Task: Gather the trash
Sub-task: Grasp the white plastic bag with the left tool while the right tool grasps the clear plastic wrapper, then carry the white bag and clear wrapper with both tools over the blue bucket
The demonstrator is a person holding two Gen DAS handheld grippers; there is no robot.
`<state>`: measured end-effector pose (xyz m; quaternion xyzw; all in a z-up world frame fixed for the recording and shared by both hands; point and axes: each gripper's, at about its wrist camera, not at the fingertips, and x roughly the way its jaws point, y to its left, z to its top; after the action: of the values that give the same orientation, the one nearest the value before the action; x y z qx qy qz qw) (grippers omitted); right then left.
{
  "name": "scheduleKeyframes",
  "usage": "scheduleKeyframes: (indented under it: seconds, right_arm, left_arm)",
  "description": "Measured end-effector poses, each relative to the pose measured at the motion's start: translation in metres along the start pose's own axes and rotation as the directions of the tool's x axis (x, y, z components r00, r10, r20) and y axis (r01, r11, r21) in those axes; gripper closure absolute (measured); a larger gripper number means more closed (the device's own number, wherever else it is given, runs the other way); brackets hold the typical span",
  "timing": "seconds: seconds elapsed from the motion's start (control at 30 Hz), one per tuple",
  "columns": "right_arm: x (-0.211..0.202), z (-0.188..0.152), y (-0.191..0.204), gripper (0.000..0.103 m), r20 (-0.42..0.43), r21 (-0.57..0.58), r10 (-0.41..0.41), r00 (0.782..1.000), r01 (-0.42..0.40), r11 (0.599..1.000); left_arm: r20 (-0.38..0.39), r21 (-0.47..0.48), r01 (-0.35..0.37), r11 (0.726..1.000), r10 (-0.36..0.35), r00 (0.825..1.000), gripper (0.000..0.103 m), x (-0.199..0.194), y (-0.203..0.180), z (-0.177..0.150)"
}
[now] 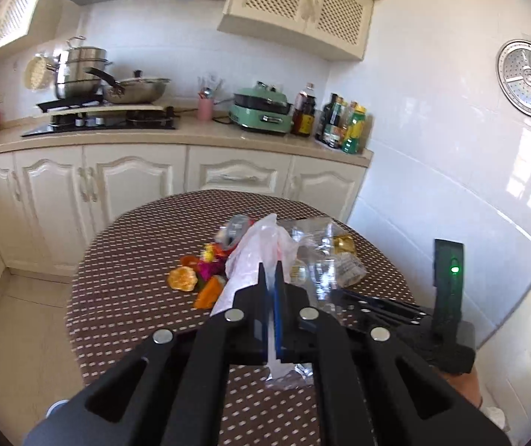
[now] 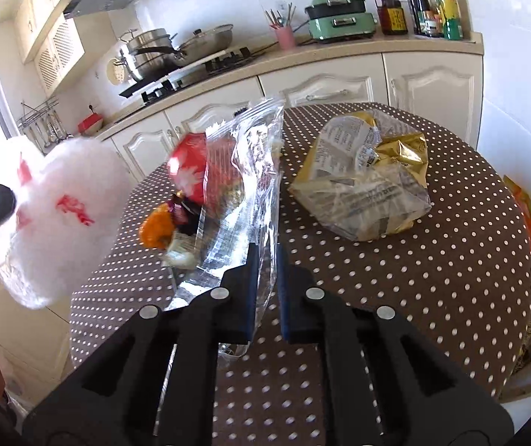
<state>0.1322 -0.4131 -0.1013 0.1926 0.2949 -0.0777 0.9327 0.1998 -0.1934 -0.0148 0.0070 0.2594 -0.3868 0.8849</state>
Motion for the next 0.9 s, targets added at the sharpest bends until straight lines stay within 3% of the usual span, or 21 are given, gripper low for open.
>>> scheduleKeyframes:
  seconds: [0.33, 0.43, 0.47, 0.5, 0.53, 0.57, 0.63, 0.73, 0.9]
  right_arm:
    - [-0.032, -0.004, 0.049, 0.097, 0.053, -0.072, 0.032, 0.998, -0.029, 0.997]
    - [-0.026, -0.010, 0.040, 0.095, 0.022, -0.002, 0.020, 1.000, -0.020, 1.000]
    - [-0.023, -0.014, 0.036, 0.085, 0.007, 0.023, 0.011, 1.000, -0.011, 1.000]
    - [-0.020, -0.018, 0.029, 0.053, 0.001, 0.058, 0.002, 1.000, -0.002, 0.998]
    - [-0.017, -0.021, 0.024, 0.036, -0.005, 0.083, -0.012, 1.000, 0.012, 0.996]
    - [-0.012, -0.027, 0.017, 0.028, -0.010, 0.111, -0.047, 0.999, 0.048, 0.993]
    - [-0.005, -0.033, 0.009, 0.028, -0.033, 0.144, -0.076, 0.997, 0.080, 0.986]
    - [0.008, -0.036, 0.003, 0.028, -0.070, 0.189, -0.053, 0.996, 0.065, 0.980]
    - [0.029, -0.023, 0.016, 0.028, -0.099, 0.121, -0.059, 0.993, 0.071, 0.990]
  left_arm:
    - [0.027, -0.104, -0.110, 0.989, 0.113, 0.993, 0.101, -0.055, 0.060, -0.026]
    - [0.017, -0.132, -0.128, 0.983, 0.131, 0.991, 0.101, -0.065, 0.075, -0.039]
    - [0.014, -0.135, -0.134, 0.982, 0.137, 0.990, 0.101, -0.066, 0.078, -0.042]
    - [0.011, -0.138, -0.145, 0.980, 0.147, 0.989, 0.101, -0.068, 0.081, -0.047]
    - [0.008, -0.138, -0.153, 0.979, 0.155, 0.988, 0.101, -0.069, 0.083, -0.050]
    - [0.003, -0.140, -0.161, 0.977, 0.163, 0.987, 0.101, -0.070, 0.085, -0.054]
    - [-0.008, -0.146, -0.170, 0.975, 0.171, 0.985, 0.101, -0.070, 0.088, -0.061]
    - [-0.025, -0.156, -0.180, 0.971, 0.178, 0.984, 0.101, -0.070, 0.093, -0.068]
    - [-0.035, -0.162, -0.186, 0.969, 0.183, 0.983, 0.101, -0.070, 0.096, -0.073]
